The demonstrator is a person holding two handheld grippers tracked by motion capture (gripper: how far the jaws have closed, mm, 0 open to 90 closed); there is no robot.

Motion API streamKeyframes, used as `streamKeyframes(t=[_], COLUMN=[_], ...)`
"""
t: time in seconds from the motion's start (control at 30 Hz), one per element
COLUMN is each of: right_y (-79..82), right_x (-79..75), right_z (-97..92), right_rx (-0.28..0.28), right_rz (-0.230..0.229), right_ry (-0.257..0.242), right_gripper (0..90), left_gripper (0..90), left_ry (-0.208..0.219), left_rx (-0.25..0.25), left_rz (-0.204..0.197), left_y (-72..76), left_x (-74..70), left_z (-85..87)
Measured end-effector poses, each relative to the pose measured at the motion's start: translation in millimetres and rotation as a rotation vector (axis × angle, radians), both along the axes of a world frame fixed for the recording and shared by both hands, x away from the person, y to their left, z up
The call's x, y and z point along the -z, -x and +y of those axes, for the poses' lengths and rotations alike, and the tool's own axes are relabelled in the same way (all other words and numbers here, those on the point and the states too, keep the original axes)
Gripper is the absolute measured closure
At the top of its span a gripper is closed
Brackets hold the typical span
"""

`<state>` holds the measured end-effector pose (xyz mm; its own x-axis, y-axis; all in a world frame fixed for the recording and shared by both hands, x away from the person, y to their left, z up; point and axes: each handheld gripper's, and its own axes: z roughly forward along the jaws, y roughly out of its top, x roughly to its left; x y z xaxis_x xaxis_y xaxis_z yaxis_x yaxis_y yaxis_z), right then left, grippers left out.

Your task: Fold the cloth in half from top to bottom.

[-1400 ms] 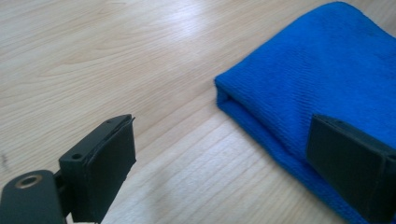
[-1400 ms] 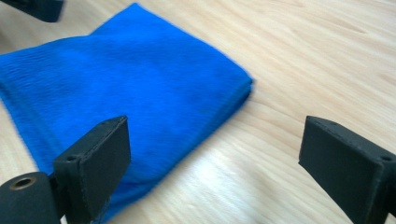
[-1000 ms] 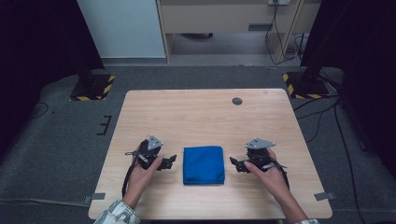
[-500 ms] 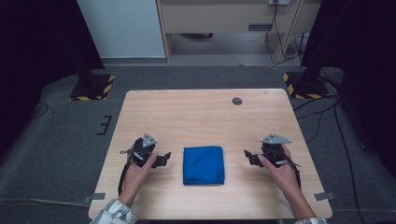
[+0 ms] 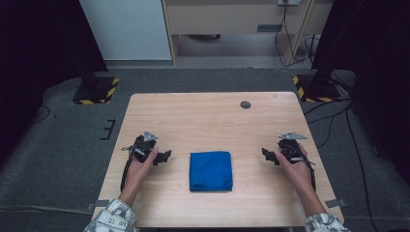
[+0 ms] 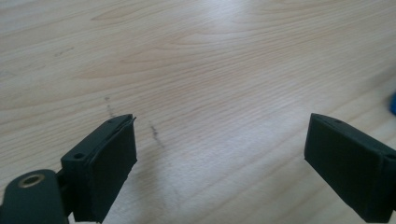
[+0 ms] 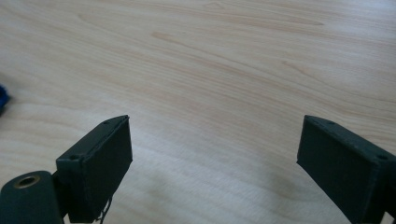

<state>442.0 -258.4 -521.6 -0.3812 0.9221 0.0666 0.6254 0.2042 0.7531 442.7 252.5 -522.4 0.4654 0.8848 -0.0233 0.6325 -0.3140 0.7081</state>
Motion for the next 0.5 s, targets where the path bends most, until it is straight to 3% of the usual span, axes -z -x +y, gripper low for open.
streamKeyframes(t=[0.27,0.37,0.5], right_y=[-16.0,-15.8,-14.2], right_x=[12.4,15.0,17.9], right_z=[-5.8,-3.0,3.7], right_rx=[0.048,0.049,0.041], right_rz=[0.057,0.046,0.028], right_ry=[0.008,0.027,0.077], right_gripper=[9.9,8.2,6.1], left_gripper=[6.1,6.0,2.9], left_ry=[-0.030,-0.044,-0.027], left_rx=[0.002,0.006,0.008], left_rz=[0.024,0.023,-0.008], left_y=[-6.2,-5.6,-3.1], left_x=[10.5,11.2,15.0], left_z=[-0.2,-3.0,-3.4])
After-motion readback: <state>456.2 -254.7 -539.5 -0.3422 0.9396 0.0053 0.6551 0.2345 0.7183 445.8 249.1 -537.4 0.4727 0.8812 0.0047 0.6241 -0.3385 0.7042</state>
